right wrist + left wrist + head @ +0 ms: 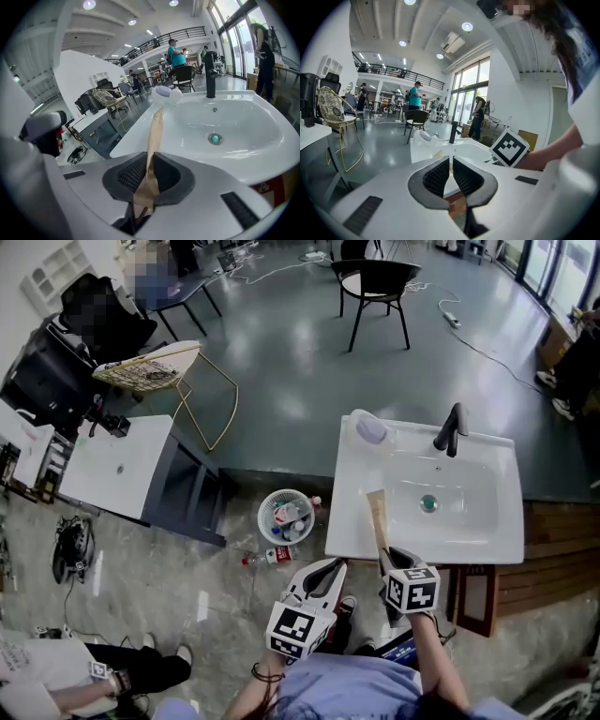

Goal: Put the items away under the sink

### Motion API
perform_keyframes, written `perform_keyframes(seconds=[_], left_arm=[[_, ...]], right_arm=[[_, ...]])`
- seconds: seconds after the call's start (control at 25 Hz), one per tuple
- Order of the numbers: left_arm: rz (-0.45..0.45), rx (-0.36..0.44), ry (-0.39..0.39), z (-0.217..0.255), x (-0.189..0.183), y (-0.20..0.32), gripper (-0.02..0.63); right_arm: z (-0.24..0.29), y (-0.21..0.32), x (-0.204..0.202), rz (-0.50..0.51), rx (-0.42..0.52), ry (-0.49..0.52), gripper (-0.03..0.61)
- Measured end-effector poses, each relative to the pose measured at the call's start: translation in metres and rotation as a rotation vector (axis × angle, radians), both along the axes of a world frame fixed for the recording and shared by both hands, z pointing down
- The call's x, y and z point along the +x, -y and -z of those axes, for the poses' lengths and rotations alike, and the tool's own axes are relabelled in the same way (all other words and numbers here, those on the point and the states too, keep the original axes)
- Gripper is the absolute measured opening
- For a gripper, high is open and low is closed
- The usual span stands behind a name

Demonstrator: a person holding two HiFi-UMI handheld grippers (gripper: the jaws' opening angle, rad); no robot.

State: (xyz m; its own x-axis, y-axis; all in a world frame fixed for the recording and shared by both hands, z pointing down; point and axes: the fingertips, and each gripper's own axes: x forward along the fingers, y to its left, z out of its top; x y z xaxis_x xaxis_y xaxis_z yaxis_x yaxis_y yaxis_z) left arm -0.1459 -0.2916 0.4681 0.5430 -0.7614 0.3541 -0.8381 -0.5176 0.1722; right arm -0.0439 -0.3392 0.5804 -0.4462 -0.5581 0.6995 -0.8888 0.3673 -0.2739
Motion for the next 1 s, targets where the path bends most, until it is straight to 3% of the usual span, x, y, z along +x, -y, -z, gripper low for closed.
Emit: perform_keyframes(seconds=[0.48, 1.0], left_arm=[[-0.051, 0.023, -0.017, 0.012, 0.033, -0.012, 0.02], [-0.113, 0.034, -0.026, 0.033, 0.09, -0.072, 0.02]], right_arm=[[0.05, -0.046, 0.036, -0.035, 0.052, 0.066, 0.054], [0.088, -0.125, 0.091, -0.076, 0.081, 0.141, 0.054]])
